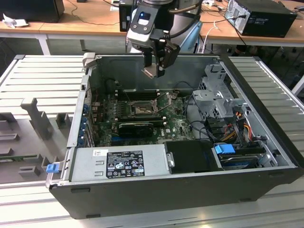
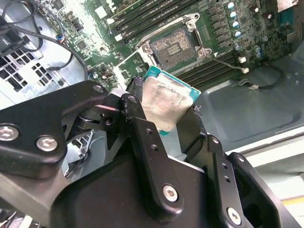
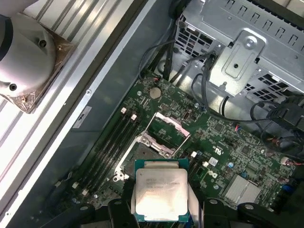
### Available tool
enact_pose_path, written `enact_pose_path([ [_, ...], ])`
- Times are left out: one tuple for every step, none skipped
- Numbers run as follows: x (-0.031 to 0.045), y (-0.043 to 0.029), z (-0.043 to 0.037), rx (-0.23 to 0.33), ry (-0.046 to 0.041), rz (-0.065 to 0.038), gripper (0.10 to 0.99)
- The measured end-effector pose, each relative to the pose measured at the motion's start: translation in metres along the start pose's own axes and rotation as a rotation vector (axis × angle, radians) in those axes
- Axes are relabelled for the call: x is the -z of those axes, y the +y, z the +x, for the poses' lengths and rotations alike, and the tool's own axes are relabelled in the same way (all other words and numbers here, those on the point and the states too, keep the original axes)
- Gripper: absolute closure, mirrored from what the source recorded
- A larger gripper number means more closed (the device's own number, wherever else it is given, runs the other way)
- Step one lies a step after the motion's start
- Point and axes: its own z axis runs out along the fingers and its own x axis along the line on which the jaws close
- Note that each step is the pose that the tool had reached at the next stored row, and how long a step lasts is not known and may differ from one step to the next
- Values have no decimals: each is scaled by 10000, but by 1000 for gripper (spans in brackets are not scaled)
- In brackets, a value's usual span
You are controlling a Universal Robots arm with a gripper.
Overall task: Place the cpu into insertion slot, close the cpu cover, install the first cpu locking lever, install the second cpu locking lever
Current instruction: 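Place the cpu into insertion slot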
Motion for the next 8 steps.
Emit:
enact_pose_path([
  [0,-8,5,-25,-3,-2,557],
  [0,-20,13,-53,-6,-3,557],
  [0,-34,21,-92,-9,-5,557],
  [0,-40,24,-131,-13,-4,557],
  [-4,-40,24,-179,-17,-7,557],
  [-7,-41,25,-248,-22,-11,557],
  [-11,-42,25,-350,-32,-15,557],
  [-16,-42,24,-478,-43,-20,557],
])
